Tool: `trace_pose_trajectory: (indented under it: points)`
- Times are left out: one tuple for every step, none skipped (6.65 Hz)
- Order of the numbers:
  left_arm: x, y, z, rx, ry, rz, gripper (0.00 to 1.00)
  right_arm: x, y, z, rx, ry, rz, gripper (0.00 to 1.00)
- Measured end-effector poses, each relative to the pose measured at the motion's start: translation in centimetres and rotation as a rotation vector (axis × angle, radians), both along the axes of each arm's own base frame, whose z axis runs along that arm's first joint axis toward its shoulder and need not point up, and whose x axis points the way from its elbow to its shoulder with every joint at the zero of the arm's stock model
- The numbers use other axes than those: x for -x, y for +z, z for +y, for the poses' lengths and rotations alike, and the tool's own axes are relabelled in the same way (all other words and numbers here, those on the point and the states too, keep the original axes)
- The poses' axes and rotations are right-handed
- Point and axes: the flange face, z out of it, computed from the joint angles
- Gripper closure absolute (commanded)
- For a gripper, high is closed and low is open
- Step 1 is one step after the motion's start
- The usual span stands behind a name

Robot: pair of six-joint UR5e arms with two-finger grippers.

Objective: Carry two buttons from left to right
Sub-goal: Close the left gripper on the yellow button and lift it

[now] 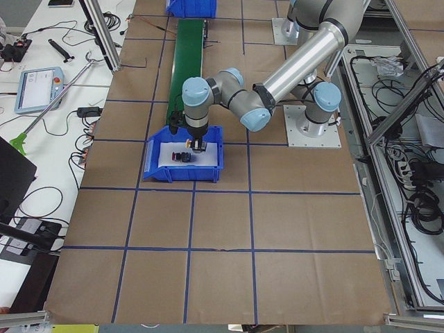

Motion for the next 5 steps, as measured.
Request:
trace_pose_trajectory:
  points:
    - [1.7, 2.2, -1.6, -0.001, -0.004, 0.0, 0.89, 0.0, 0.0, 0.0, 0.0, 0.0, 0.0, 0.0]
    - [4.5, 3.7, -3.2, 0.001, 0.006, -0.002, 0.89, 0.0, 0.0, 0.0, 0.0, 0.0, 0.0, 0.0]
    - [7.8, 4.5, -4.5, 0.004, 0.033, -0.003, 0.89, 0.0, 0.0, 0.0, 0.0, 0.0, 0.0, 0.0]
    - [11.3, 4.8, -5.4, 0.004, 0.063, 0.0, 0.89, 0.0, 0.0, 0.0, 0.0, 0.0, 0.0, 0.0]
    - [15.4, 4.6, -6.0, 0.002, 0.086, 0.003, 0.89, 0.0, 0.0, 0.0, 0.0, 0.0, 0.0, 0.0]
